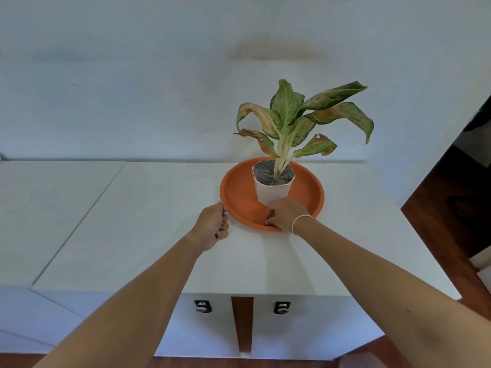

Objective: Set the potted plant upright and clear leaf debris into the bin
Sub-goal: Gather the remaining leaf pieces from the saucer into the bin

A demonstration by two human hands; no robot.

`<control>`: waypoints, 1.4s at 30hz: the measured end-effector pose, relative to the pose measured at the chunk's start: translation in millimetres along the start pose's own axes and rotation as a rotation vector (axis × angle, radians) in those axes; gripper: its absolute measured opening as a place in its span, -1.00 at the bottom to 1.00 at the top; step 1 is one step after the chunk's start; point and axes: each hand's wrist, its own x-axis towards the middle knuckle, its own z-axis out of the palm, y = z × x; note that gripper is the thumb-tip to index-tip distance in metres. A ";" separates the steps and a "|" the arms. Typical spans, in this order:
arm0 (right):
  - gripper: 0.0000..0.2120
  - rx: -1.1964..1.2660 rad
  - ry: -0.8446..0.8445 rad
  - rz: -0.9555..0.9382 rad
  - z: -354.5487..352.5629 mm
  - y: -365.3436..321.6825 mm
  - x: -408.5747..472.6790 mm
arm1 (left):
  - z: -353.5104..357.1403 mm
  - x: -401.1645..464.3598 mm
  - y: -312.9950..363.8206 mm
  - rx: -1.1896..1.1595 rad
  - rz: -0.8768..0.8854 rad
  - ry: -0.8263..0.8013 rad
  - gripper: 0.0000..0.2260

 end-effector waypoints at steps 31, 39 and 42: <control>-0.77 0.212 -0.042 0.128 -6.1 0.6 3.4 | -12.1 -3.8 -9.5 0.034 -0.034 -0.011 -0.75; -0.76 0.047 -0.077 0.195 -5.9 -8.6 7.1 | -12.8 -2.0 -7.1 0.037 -0.036 0.012 -0.76; -0.82 -0.012 -0.078 0.177 -6.2 -12.3 5.0 | -12.9 -0.8 -8.5 0.029 -0.038 0.014 -0.76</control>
